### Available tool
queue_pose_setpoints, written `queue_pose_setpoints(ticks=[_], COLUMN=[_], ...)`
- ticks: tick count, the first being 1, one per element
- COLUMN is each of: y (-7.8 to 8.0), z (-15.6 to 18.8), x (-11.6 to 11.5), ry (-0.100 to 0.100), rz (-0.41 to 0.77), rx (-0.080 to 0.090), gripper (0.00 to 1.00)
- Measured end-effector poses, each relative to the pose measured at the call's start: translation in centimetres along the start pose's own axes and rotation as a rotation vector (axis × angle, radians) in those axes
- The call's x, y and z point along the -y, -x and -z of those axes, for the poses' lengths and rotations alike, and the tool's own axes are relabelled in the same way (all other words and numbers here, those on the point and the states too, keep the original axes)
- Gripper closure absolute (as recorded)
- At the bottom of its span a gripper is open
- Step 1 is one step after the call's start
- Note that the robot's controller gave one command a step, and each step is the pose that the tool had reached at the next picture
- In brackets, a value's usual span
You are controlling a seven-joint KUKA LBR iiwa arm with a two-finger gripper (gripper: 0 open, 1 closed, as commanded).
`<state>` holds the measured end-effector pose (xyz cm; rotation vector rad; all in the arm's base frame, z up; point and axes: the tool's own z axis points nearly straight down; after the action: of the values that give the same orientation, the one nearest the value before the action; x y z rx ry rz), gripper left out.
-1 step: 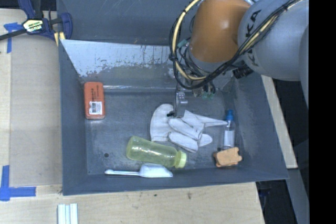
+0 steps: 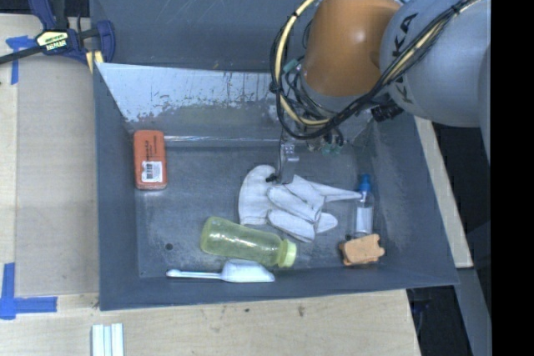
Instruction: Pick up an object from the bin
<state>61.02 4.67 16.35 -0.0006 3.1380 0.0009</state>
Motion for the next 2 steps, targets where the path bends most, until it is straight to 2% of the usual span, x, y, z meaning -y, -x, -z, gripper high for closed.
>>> queue_pose_setpoints(ticks=[1,2], y=[-4.6,-6.0], z=[-7.7,-8.2], x=[5.3,6.6], ry=[-0.001,0.0], rz=[0.085,0.082], rx=[0.003,-0.001], gripper=[0.0,0.0])
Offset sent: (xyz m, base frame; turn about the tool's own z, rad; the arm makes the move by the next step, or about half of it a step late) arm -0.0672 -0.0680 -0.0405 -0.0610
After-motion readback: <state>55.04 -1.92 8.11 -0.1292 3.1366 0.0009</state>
